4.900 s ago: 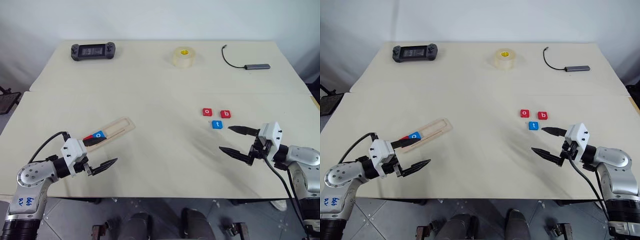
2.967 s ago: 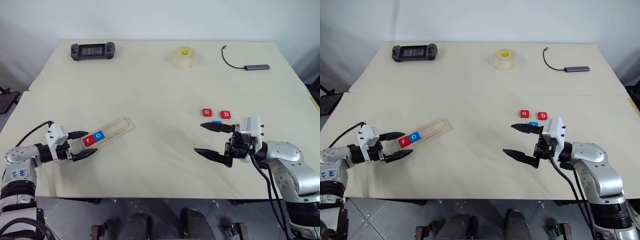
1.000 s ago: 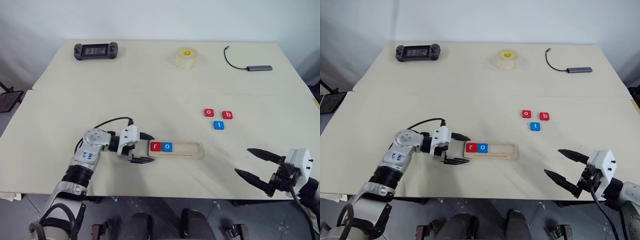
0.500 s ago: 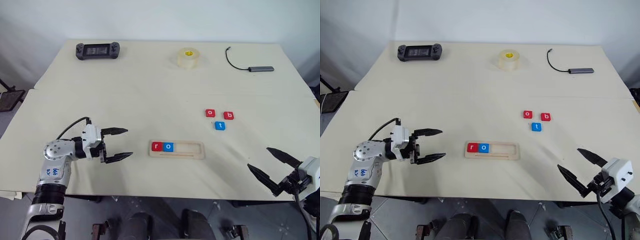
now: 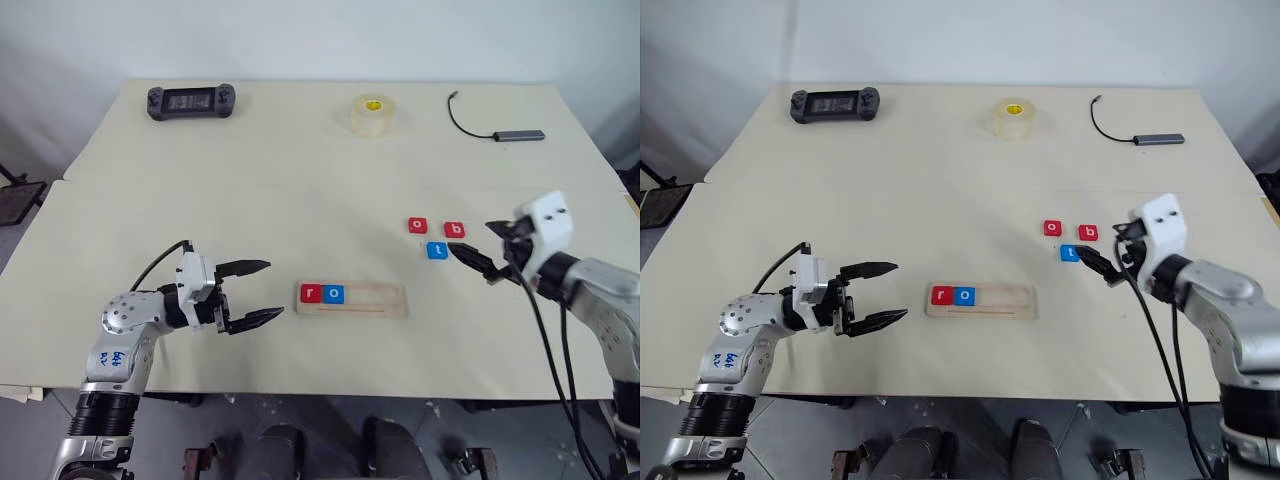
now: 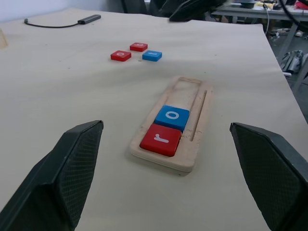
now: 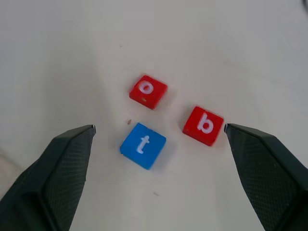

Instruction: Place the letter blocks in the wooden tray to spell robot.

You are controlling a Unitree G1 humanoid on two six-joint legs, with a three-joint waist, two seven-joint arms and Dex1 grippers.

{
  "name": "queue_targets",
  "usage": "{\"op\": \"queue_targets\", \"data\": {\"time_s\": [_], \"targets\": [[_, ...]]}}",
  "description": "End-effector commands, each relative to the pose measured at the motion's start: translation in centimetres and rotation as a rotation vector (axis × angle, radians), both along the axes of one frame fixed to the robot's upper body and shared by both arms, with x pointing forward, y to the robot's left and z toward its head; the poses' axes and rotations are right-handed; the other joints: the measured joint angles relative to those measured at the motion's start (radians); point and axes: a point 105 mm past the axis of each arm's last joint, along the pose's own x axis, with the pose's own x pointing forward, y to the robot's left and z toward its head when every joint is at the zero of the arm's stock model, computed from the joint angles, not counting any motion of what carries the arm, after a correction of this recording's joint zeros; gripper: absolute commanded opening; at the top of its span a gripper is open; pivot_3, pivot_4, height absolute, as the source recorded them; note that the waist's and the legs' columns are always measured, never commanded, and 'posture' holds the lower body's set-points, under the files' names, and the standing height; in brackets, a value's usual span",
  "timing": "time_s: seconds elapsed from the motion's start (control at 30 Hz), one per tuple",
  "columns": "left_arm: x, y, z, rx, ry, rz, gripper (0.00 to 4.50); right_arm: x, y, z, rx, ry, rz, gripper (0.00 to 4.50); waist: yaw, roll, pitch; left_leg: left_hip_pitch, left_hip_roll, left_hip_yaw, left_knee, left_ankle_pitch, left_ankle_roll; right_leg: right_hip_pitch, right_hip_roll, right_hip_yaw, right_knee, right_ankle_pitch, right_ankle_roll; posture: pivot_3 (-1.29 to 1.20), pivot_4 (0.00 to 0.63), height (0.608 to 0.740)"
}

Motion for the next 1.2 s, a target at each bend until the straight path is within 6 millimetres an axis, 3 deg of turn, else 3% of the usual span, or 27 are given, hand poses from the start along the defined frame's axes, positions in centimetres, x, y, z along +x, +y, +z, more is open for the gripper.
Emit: {"op": "queue_targets", "data": {"time_s": [0.03, 0.5, 0.67, 0.87, 1.17, 1.2], "targets": [[-0.4, -0.7, 0.9, -0.014, -0.044, -0.017, 4.48, 0.6, -0.5, -0.2, -0.058, 0.087, -0.086, 4.50, 0.007, 0.000, 0.000, -0.001, 0.000, -0.001, 0.000, 0.000, 0.000, 0.000, 0.000, 0.000, 0.000, 0.000, 0.000, 0.00, 0.150, 0.740], [-0.7, -0.9, 0.6, -0.011, -0.045, 0.001, 4.48, 1.0, 1.5, -0.3, 0.025, 0.112, -0.105, 4.50, 0.004, 0.000, 0.000, -0.001, -0.001, 0.000, -0.001, 0.000, 0.001, -0.001, 0.000, -0.001, 0.000, 0.000, 0.000, 0.00, 0.150, 0.740], [-0.7, -1.0, 0.5, -0.011, -0.046, 0.002, 4.48, 1.5, 1.2, 0.2, 0.029, 0.094, -0.126, 4.50, 0.004, 0.000, 0.000, -0.001, -0.001, 0.000, -0.001, 0.000, 0.001, -0.001, 0.000, 0.000, 0.000, 0.000, 0.000, 0.00, 0.150, 0.740], [-0.5, -1.3, 0.5, -0.012, -0.051, -0.002, 4.48, 3.6, -0.6, 0.7, 0.061, 0.048, -0.259, 4.50, -0.001, 0.000, 0.000, -0.001, -0.001, 0.000, -0.001, 0.000, 0.001, -0.001, 0.001, 0.000, 0.000, 0.000, 0.000, 0.00, 0.150, 0.740], [-0.2, -1.8, 0.9, -0.006, -0.078, -0.017, 4.48, 5.8, -1.3, -1.6, 0.077, 0.105, -0.350, 4.50, -0.020, 0.000, 0.000, -0.001, -0.001, 0.000, -0.002, 0.000, 0.001, -0.002, 0.001, 0.000, 0.001, 0.000, 0.000, 0.00, 0.150, 0.740], [-0.2, -1.8, 0.9, -0.008, -0.081, -0.015, 4.50, 5.9, -1.2, -1.8, 0.080, 0.108, -0.348, 4.32, -0.020, 0.000, 0.000, -0.001, -0.001, 0.001, -0.002, 0.000, 0.001, -0.002, 0.001, 0.000, 0.001, 0.000, 0.000, 0.00, 0.150, 0.740]]}}
